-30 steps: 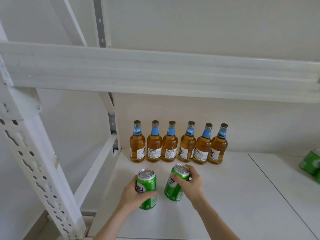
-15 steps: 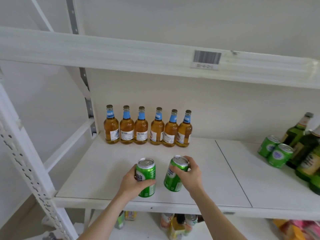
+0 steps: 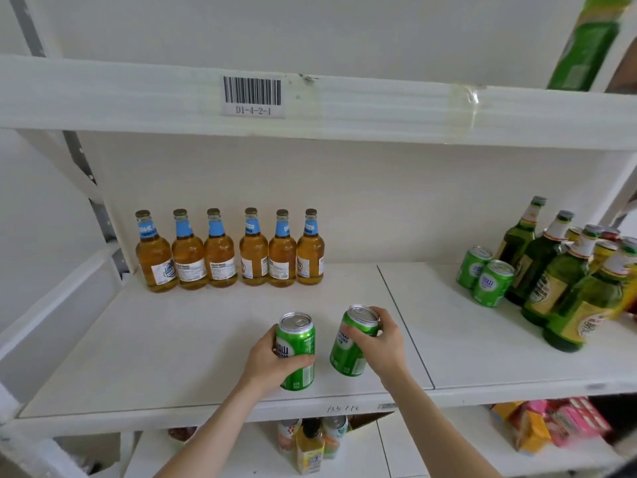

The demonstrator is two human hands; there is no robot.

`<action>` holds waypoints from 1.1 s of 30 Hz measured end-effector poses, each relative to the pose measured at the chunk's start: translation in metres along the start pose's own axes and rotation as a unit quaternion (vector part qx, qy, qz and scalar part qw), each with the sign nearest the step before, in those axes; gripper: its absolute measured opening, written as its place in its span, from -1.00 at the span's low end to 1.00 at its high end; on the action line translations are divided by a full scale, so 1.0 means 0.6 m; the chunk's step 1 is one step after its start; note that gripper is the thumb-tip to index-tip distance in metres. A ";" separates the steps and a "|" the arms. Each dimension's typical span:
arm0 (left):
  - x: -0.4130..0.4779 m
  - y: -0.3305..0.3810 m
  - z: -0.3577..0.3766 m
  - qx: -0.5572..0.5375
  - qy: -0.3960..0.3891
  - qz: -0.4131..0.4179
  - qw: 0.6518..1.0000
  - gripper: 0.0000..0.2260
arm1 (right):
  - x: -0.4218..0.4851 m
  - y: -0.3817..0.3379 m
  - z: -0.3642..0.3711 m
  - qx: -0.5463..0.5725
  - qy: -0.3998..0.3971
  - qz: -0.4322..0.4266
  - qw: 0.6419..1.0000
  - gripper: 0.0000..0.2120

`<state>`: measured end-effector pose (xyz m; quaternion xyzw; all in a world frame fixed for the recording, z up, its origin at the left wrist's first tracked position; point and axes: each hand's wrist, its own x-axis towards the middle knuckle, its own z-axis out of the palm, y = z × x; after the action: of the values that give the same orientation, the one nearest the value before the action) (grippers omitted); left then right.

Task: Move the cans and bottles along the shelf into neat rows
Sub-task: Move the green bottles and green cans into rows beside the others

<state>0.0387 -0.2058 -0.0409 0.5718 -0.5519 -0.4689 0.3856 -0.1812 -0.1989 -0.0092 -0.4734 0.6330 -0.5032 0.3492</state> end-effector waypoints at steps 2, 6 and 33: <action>0.024 0.008 0.023 0.003 -0.011 0.002 1.000 -0.48 | 0.025 0.008 -0.018 0.004 0.007 0.002 1.000 -0.56; 0.074 0.030 0.070 0.007 -0.020 0.010 1.000 -0.49 | 0.077 0.018 -0.054 0.013 0.017 -0.001 1.000 -0.60; 0.073 0.167 0.526 0.008 -0.008 -0.012 1.000 -0.41 | 0.218 0.130 -0.485 -0.018 -0.007 -0.009 1.000 -0.58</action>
<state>-0.2943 -0.2346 -0.0326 0.5775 -0.5517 -0.4739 0.3708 -0.5083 -0.2303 -0.0074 -0.4883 0.6354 -0.4917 0.3405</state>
